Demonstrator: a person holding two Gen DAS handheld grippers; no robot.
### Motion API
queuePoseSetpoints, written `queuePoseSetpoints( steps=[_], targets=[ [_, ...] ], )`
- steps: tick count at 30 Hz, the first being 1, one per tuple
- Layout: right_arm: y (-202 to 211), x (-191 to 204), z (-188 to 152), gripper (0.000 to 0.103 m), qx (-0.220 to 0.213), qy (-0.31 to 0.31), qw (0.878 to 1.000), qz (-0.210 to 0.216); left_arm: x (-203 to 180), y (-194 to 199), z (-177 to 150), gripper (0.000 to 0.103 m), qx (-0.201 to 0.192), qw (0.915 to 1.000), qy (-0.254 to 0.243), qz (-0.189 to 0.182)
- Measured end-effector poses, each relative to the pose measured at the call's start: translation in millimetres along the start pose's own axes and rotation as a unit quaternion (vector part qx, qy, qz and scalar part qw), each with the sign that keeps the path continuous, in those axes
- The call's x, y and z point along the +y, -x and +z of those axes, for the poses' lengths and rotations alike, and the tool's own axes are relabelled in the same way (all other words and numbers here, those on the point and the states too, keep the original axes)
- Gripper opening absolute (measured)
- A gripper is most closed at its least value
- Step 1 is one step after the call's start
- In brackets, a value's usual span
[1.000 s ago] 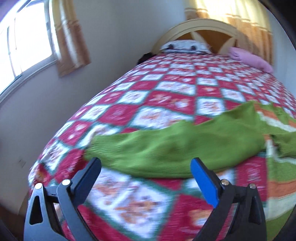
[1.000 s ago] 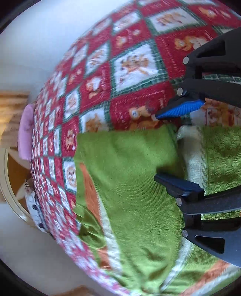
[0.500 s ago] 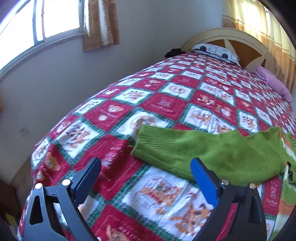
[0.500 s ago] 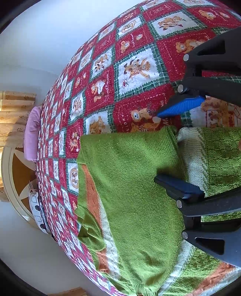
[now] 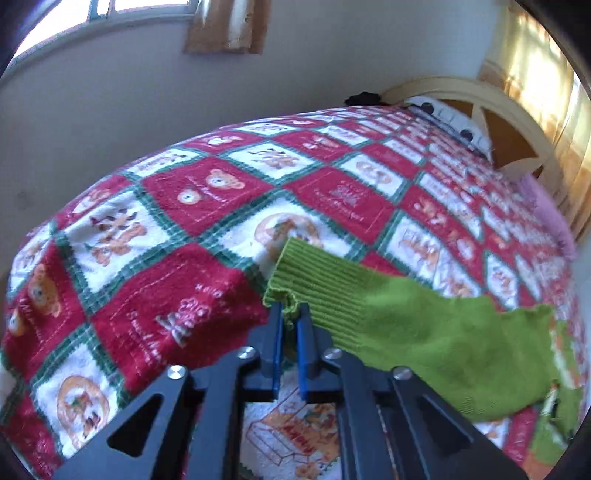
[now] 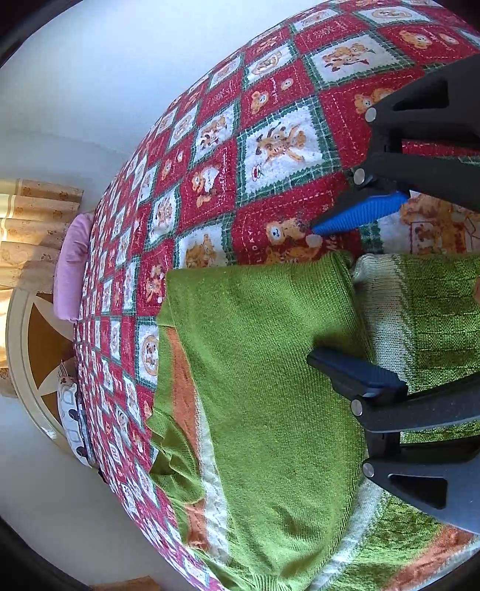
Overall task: Fold small clothes
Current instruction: 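Move the left gripper to the other green sleeve cuff and grasp it, then lift the sleeve with the left gripper, fold it across the body, release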
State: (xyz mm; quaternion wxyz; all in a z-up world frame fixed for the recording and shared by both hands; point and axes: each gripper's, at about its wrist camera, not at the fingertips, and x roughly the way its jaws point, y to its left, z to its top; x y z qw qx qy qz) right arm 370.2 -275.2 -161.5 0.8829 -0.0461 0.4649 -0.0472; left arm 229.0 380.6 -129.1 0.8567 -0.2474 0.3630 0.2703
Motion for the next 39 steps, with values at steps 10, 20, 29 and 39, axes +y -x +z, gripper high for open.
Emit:
queuePoseSetpoints(
  steps=[10, 20, 29, 39],
  targets=[
    [3, -14, 7, 0.066, 0.009, -0.029, 0.999, 0.039, -23, 53, 20, 0.007, -0.059, 0.9974, -0.022, -0.035],
    [47, -51, 4, 0.067, -0.049, -0.066, 0.995, 0.050, -96, 109, 41, 0.007, -0.096, 0.9877, -0.074, -0.099],
    [47, -100, -21, 0.067, -0.053, -0.085, 0.995, 0.021, -185, 161, 47, 0.007, -0.138, 0.9708, -0.118, -0.156],
    [37, -140, -40, 0.067, -0.040, -0.158, 0.986, 0.040, -296, 200, 17, 0.007, -0.158, 0.9418, -0.186, -0.232]
  ],
)
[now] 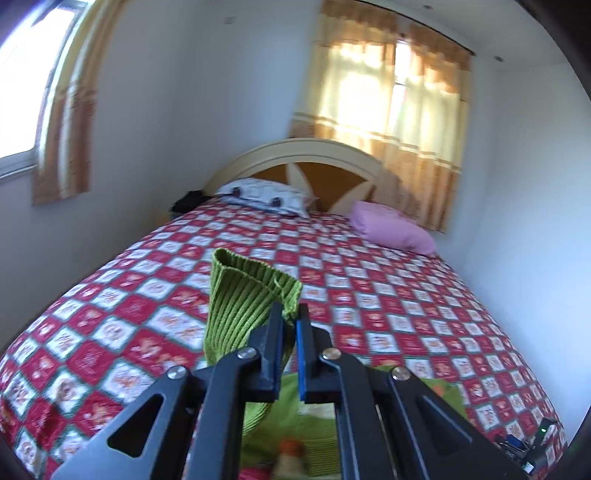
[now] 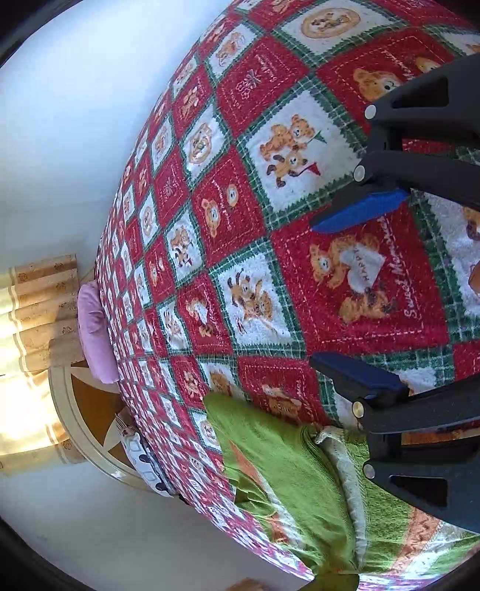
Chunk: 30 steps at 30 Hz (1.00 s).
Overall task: Fold small clothes
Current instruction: 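Lift the sleeve with the left gripper, fold it across the body, release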
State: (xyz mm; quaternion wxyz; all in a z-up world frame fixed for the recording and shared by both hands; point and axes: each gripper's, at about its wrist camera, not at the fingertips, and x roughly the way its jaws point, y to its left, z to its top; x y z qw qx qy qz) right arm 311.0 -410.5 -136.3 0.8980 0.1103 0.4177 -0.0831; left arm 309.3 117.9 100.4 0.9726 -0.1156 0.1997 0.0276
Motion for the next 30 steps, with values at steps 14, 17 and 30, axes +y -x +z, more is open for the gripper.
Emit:
queuePoseSetpoints(
  steps=[14, 17, 30],
  targets=[
    [-6, 1, -7, 0.068, 0.012, 0.008, 1.000, -0.010, -160, -51, -72, 0.006, 0.051, 0.9921, -0.086, -0.075],
    [-7, 2, -7, 0.069, 0.013, 0.011, 1.000, -0.013, -192, -68, -100, 0.006, 0.077, 0.9884, -0.105, -0.079],
    [-7, 1, -8, 0.073, 0.012, 0.010, 1.000, 0.000, -231, -69, -192, 0.065, 0.110, 0.9603, -0.251, -0.051]
  ],
)
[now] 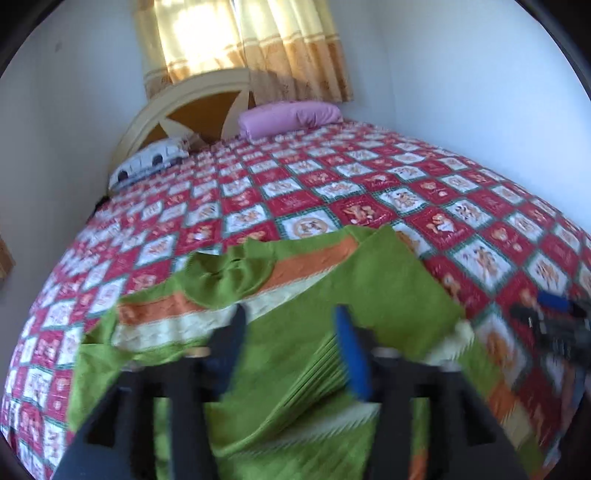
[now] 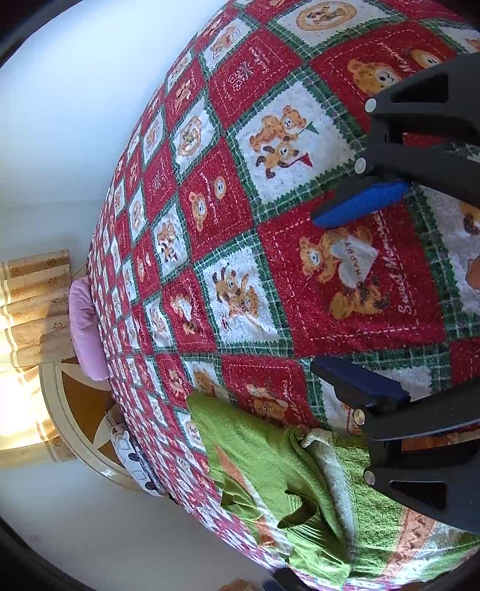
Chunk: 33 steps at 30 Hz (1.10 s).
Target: Fold small clothes
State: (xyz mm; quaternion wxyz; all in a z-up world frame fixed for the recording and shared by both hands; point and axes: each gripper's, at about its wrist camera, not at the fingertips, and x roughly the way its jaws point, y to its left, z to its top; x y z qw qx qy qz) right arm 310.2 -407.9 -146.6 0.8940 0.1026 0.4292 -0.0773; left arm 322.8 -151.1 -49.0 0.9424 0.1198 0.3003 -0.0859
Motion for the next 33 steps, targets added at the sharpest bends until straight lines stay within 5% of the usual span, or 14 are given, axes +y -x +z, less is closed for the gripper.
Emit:
queuePoseSetpoints(
  steps=[4, 6, 8, 14, 18, 22, 24, 26, 33],
  targets=[
    [25, 0, 0, 0.073, -0.051, 0.001, 0.999, 0.019, 37, 33, -36, 0.077, -0.014, 0.9979, -0.035, 0.053],
    [40, 9, 2, 0.073, -0.078, 0.015, 0.997, 0.018, 67, 36, -55, 0.080, 0.002, 0.9956, -0.034, 0.087],
    [53, 26, 9, 0.073, -0.078, 0.025, 0.995, 0.061, 96, 37, -72, 0.080, 0.024, 0.9918, -0.030, 0.122],
    [47, 109, 37, 0.073, 0.014, 0.068, 0.979, 0.194, 158, 36, -109, 0.080, 0.077, 0.9875, 0.038, 0.132],
    [24, 154, 45, 0.072, 0.054, 0.082, 0.972, 0.211, 163, 34, -109, 0.082, 0.070, 0.9873, 0.068, 0.125],
    [-23, 182, 40, 0.068, 0.139, 0.064, 0.964, 0.216, 173, 31, -115, 0.082, 0.070, 0.9856, 0.101, 0.116],
    [-41, 192, 32, 0.051, 0.169, 0.067, 0.961, 0.211, 178, 26, -120, 0.082, 0.078, 0.9844, 0.111, 0.112],
    [-47, 202, 25, 0.008, 0.164, 0.097, 0.966, 0.175, 184, 24, -125, 0.082, 0.085, 0.9834, 0.117, 0.110],
    [26, 206, 59, 0.006, 0.017, 0.152, 0.975, 0.159, 206, 30, -131, 0.083, 0.088, 0.9790, 0.146, 0.112]
  ],
)
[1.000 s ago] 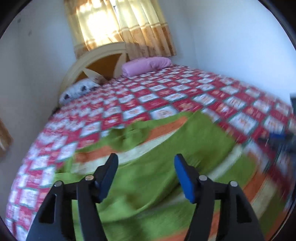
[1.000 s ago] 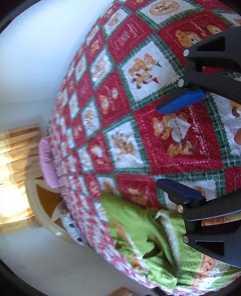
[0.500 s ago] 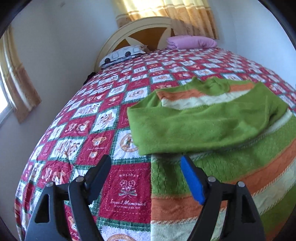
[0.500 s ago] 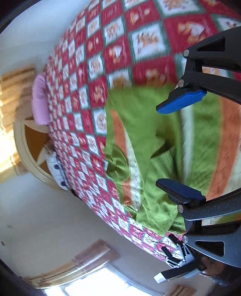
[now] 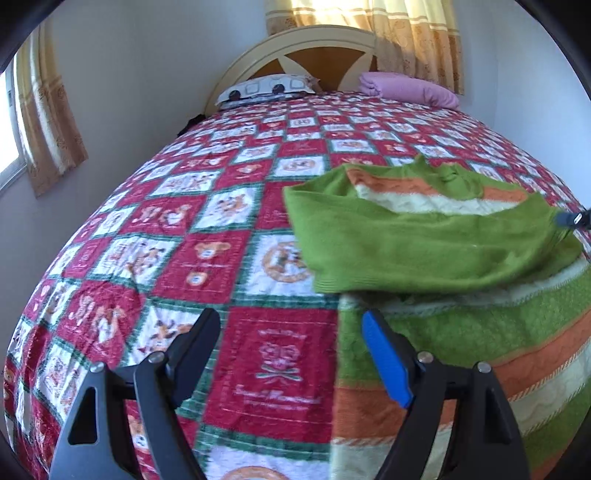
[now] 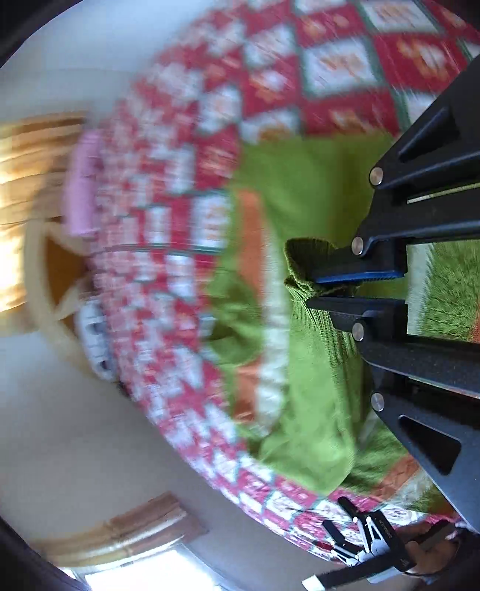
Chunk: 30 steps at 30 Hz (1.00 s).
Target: Fold small clothes
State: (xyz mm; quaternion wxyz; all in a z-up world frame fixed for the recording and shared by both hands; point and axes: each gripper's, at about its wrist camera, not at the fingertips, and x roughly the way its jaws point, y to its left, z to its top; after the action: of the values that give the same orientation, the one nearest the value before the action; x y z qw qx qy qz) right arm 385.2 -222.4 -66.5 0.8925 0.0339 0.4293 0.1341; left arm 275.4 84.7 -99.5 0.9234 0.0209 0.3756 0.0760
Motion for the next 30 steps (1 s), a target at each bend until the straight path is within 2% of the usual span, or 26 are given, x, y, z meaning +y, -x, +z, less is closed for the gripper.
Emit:
queuePoseSetpoints(
  steps=[1, 4, 5, 9, 10, 11, 12, 14, 15, 16, 17, 18, 20, 23, 26, 28, 30],
  targets=[
    [14, 0, 4, 0.006, -0.021, 0.008, 1.000, -0.008, 3, 0, 1, 0.084, -0.001, 1.0000, 0.005, 0.001],
    [31, -7, 3, 0.006, -0.047, 0.022, 0.998, -0.040, 7, -2, 1, 0.085, 0.002, 0.9999, 0.011, 0.001],
    [29, -13, -1, 0.006, -0.041, 0.021, 0.998, -0.050, 7, -3, 1, 0.085, 0.003, 0.9999, 0.013, -0.003],
    [-12, -39, -26, 0.007, 0.026, 0.011, 0.997, -0.078, -4, -5, 2, 0.085, 0.007, 0.9998, 0.010, -0.016],
    [-23, -45, -34, 0.011, 0.042, 0.010, 0.996, -0.081, -9, -5, 4, 0.085, 0.005, 0.9998, 0.007, -0.018],
    [-29, -50, -40, 0.016, 0.047, 0.006, 0.994, -0.095, -11, -4, 5, 0.084, 0.004, 0.9998, 0.004, -0.020],
    [-29, -57, -45, 0.017, 0.044, 0.000, 0.993, -0.109, -16, -4, 8, 0.085, 0.002, 0.9997, -0.002, -0.022],
    [-25, -69, -50, 0.019, 0.041, -0.017, 0.993, -0.112, -24, -6, 13, 0.086, -0.002, 0.9996, -0.017, -0.024],
    [-22, -74, -52, 0.023, 0.037, -0.029, 0.992, -0.114, -30, -10, 15, 0.090, -0.002, 0.9991, -0.035, -0.022],
    [-17, -78, -53, 0.036, 0.034, -0.038, 0.992, -0.119, -34, -16, 17, 0.090, -0.005, 0.9987, -0.050, -0.006],
    [-14, -81, -54, 0.041, 0.031, -0.044, 0.991, -0.121, -36, -19, 18, 0.090, -0.008, 0.9983, -0.057, 0.009],
    [-10, -82, -55, 0.041, 0.027, -0.047, 0.992, -0.116, -38, -28, 20, 0.090, -0.012, 0.9967, -0.072, 0.036],
    [-6, -80, -57, 0.041, 0.024, -0.040, 0.992, -0.115, -40, -41, 21, 0.091, -0.003, 0.9944, -0.089, 0.057],
    [-6, -71, -60, 0.041, 0.016, -0.023, 0.993, -0.116, -31, -51, 25, 0.093, 0.011, 0.9970, -0.066, 0.038],
    [-12, -61, -61, 0.042, 0.022, -0.017, 0.994, -0.104, -37, -49, 34, 0.093, -0.006, 0.9969, -0.068, 0.039],
    [-14, -57, -63, 0.042, 0.025, -0.010, 0.994, -0.107, -41, -52, 40, 0.103, -0.022, 0.9931, -0.076, 0.087],
    [-13, -57, -65, 0.042, 0.030, 0.000, 0.992, -0.120, -37, -64, 40, 0.103, 0.009, 0.9892, -0.072, 0.128]
  ],
)
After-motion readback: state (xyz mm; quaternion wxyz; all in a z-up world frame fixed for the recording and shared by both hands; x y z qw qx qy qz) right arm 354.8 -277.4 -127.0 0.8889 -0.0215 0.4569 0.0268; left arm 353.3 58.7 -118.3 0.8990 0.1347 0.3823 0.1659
